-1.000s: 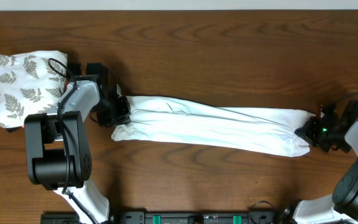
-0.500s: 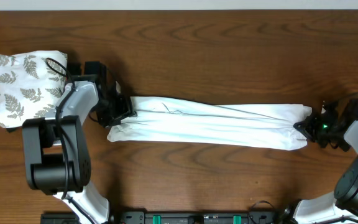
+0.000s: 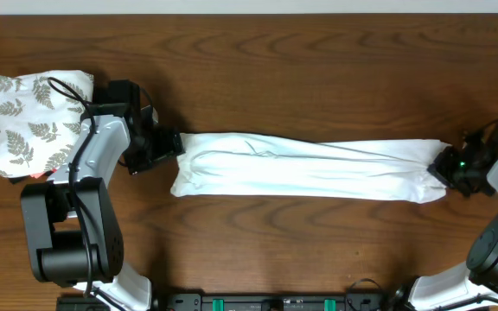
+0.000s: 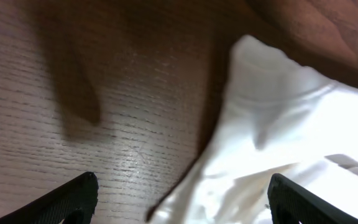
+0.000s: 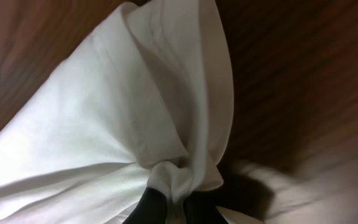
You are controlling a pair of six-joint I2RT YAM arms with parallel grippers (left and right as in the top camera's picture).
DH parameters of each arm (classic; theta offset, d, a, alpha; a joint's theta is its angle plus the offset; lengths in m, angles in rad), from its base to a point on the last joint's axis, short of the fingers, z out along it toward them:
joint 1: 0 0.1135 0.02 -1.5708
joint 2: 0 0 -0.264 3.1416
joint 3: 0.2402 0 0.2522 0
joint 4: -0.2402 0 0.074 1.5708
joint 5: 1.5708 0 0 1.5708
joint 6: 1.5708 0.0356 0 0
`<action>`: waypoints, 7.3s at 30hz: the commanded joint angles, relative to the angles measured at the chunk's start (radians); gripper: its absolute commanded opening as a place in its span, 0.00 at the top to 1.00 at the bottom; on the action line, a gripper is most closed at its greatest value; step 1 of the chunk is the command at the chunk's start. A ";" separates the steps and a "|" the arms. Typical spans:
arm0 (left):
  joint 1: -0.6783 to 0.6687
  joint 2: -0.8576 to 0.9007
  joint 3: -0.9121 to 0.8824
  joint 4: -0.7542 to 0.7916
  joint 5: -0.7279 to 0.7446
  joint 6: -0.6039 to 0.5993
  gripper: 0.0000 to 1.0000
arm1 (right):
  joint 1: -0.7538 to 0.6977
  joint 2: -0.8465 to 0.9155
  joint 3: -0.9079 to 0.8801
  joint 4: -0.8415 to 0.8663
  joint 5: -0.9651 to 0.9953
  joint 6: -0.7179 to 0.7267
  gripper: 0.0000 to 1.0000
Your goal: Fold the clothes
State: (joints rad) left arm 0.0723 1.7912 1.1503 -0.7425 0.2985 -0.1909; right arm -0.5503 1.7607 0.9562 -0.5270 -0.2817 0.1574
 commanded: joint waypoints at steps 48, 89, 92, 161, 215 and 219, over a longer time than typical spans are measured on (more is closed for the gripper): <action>0.004 -0.021 -0.013 0.000 -0.019 -0.002 0.12 | 0.591 0.012 0.413 -0.468 0.368 -0.130 0.99; 0.004 -0.021 -0.013 0.003 -0.019 -0.002 0.12 | 0.812 0.013 0.385 -0.502 0.360 -0.059 0.99; 0.004 -0.021 -0.013 0.003 -0.019 -0.002 0.12 | 0.818 0.013 0.385 -0.498 0.360 -0.057 0.99; 0.004 -0.021 -0.013 -0.013 -0.019 -0.002 0.12 | 0.807 -0.022 0.391 -0.307 0.299 -0.031 0.87; -0.278 0.184 -0.034 0.138 0.349 0.097 0.01 | 0.623 0.042 0.095 -0.232 0.300 -0.031 0.91; -0.293 0.199 -0.034 0.138 0.348 0.098 0.08 | 0.623 0.042 0.095 -0.232 0.300 -0.031 0.91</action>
State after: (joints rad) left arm -0.2066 1.9194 1.1385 -0.5991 0.6846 -0.1131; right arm 0.0761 1.7935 1.0569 -0.7612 0.0227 0.1196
